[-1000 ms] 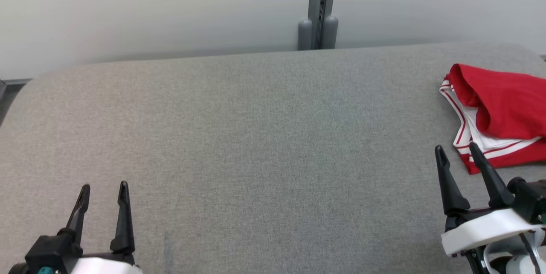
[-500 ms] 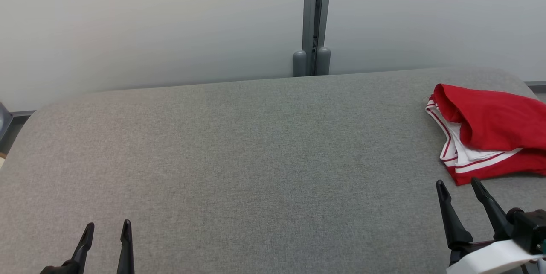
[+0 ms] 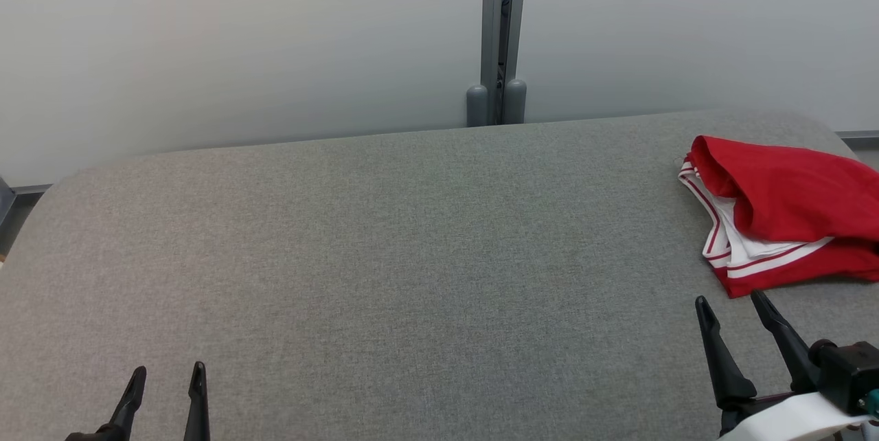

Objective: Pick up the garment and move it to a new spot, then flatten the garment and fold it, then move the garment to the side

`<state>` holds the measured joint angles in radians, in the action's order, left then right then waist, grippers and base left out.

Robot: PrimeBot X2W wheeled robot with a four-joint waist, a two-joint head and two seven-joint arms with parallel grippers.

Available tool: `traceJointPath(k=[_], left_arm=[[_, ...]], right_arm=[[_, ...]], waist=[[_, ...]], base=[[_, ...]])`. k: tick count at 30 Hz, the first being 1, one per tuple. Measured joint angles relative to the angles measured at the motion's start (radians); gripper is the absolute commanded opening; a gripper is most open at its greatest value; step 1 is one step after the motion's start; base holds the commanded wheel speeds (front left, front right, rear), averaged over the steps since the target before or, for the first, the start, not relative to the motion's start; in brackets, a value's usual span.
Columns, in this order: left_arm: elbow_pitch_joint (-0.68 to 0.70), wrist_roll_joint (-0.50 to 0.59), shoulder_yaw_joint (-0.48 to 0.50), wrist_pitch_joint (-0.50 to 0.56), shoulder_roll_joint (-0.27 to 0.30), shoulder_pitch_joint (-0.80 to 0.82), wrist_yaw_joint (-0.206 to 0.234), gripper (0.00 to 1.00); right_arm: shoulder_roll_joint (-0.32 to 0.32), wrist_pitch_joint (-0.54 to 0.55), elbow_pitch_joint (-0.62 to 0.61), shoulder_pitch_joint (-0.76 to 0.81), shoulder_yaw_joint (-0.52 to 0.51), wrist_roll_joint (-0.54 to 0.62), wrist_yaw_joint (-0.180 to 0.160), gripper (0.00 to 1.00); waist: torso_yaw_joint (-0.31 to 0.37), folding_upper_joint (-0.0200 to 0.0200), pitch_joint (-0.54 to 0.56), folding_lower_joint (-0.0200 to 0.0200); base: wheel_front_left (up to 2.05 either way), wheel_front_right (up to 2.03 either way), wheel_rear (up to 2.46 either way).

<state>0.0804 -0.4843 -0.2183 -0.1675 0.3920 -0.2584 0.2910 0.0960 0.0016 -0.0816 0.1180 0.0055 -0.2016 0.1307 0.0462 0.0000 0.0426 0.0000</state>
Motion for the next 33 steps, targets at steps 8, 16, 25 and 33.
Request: traceJointPath(k=[8, 16, 25, 33], left_arm=[[-0.007, 0.0, -0.004, -0.002, 0.001, 0.006, 0.0, 1.0], [-0.007, 0.0, -0.007, -0.001, 0.004, 0.007, 0.005, 1.0], [-0.001, 0.0, -0.003, -0.002, 0.012, 0.007, 0.01, 1.0], [-0.056, -0.008, -0.03, 0.006, -0.05, -0.009, 0.007, 0.0]], right_arm=[[0.0, 0.006, -0.005, 0.001, 0.002, 0.0, 0.0, 1.0], [0.0, 0.006, -0.005, -0.001, 0.008, -0.001, 0.0, 1.0], [0.002, -0.002, -0.004, -0.001, 0.009, -0.006, 0.0, 1.0], [-0.019, -0.001, 0.06, 0.034, 0.016, -0.018, 0.0, 0.0]], waist=[[0.001, 0.0, -0.001, 0.0], [0.007, 0.0, -0.002, 0.0], [0.019, 0.0, -0.005, 0.0], [0.02, 0.0, -0.006, 0.0]], base=[[0.0, 0.0, 0.0], [0.0, 0.0, 0.0], [0.0, 0.0, 0.0], [0.0, 0.0, 0.0]])
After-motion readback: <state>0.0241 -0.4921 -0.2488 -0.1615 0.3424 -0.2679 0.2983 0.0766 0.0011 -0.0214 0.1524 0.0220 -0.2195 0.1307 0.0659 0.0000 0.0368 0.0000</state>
